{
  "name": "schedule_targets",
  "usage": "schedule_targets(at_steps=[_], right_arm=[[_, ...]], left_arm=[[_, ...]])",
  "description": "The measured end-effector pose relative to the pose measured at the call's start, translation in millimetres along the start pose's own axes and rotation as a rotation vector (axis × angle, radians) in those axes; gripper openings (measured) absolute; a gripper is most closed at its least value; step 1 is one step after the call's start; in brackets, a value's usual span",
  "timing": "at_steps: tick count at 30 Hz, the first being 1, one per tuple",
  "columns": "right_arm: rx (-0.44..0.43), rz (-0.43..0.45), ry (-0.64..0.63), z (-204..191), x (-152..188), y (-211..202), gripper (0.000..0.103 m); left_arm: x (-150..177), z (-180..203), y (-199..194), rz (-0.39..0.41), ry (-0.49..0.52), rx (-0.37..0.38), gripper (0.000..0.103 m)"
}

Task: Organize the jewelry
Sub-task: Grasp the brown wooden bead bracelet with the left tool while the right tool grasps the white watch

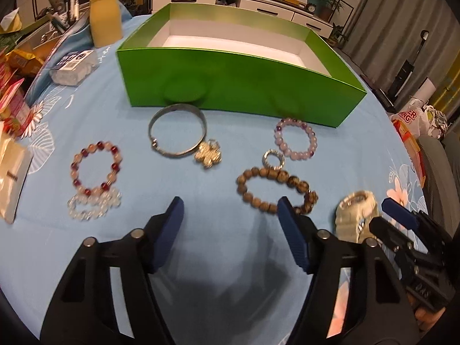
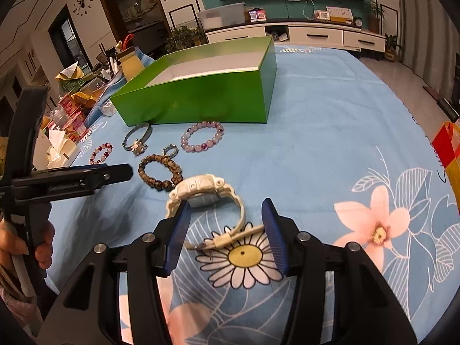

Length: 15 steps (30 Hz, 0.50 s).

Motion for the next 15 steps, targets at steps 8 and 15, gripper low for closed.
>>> schedule_targets(at_steps=[8,15], right_arm=[[0.031,0.009,-0.053,-8.2,-4.2,9.1,0.044],[0.046,-0.019,-0.055,-3.2,-2.7,17.5,0.033]], left_arm=[[-13.3,13.1,19.6,-0.013,0.073,-0.075,0.047],[-11.7,36.1,22.9,-0.016,0.221,-0.105,0.016]])
Point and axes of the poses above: each gripper's, at about its wrist camera, not at the fingertips, and y roughly the way its jaws point, z to its right, x to its underside, the point moved 2 cm from there along y, roughly the way its jaws point, and after that the axes turned 6 degrees about -z, right-handed, at the moved point
